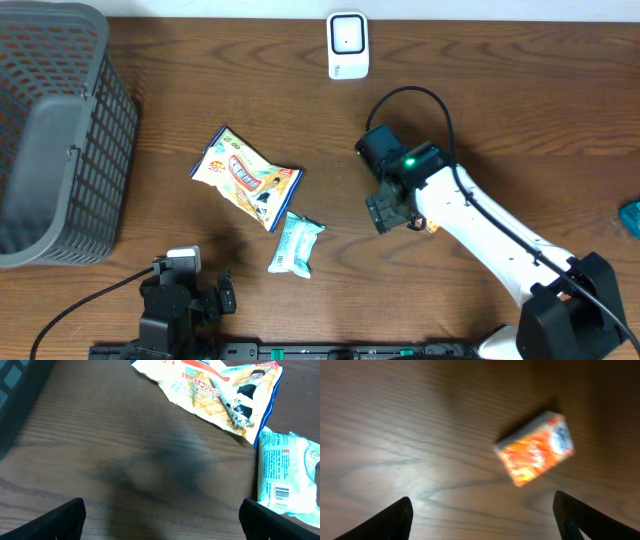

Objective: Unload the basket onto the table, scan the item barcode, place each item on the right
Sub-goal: 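Swing the right gripper back toward the orange box, then lower the right gripper and grasp the small orange Kleenex box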

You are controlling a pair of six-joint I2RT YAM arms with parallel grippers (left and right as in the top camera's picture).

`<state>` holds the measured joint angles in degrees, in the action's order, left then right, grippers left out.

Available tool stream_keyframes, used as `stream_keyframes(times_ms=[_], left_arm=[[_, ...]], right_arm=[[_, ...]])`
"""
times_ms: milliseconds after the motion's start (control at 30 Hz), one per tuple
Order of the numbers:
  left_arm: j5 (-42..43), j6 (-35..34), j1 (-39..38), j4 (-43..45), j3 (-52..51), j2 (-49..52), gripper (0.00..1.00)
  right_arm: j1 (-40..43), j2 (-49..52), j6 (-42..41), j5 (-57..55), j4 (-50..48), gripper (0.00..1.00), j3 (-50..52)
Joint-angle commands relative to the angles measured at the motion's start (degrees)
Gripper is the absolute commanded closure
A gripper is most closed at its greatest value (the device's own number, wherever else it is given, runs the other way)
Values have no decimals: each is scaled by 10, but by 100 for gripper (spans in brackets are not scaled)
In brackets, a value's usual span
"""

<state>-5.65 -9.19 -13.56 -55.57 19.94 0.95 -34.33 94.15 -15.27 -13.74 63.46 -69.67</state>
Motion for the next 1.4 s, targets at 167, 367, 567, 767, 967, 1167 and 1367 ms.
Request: stream_keyframes(times_ms=[167, 367, 567, 767, 967, 1167, 1367], left_arm=[[5, -1, -1, -5, -1, -3, 2], [5, -1, -1, -5, -1, -3, 2], [5, -1, -1, -5, -1, -3, 2], [5, -1, -1, -5, -1, -3, 2], [5, -1, -1, -5, -1, -3, 2], [5, -1, -1, -5, -1, -3, 2], [5, -1, -1, -5, -1, -3, 2]], right_arm=[[-6, 1, -44, -91, -5, 16, 32], [-5, 7, -44, -71, -85, 14, 97], [-4, 37, -21, -89, -108, 19, 111], [2, 93, -14, -156, -99, 27, 112], [4, 150, -18, -194, -118, 35, 112], [4, 179, -5, -206, -134, 57, 112], [3, 181, -6, -129, -131, 99, 105]])
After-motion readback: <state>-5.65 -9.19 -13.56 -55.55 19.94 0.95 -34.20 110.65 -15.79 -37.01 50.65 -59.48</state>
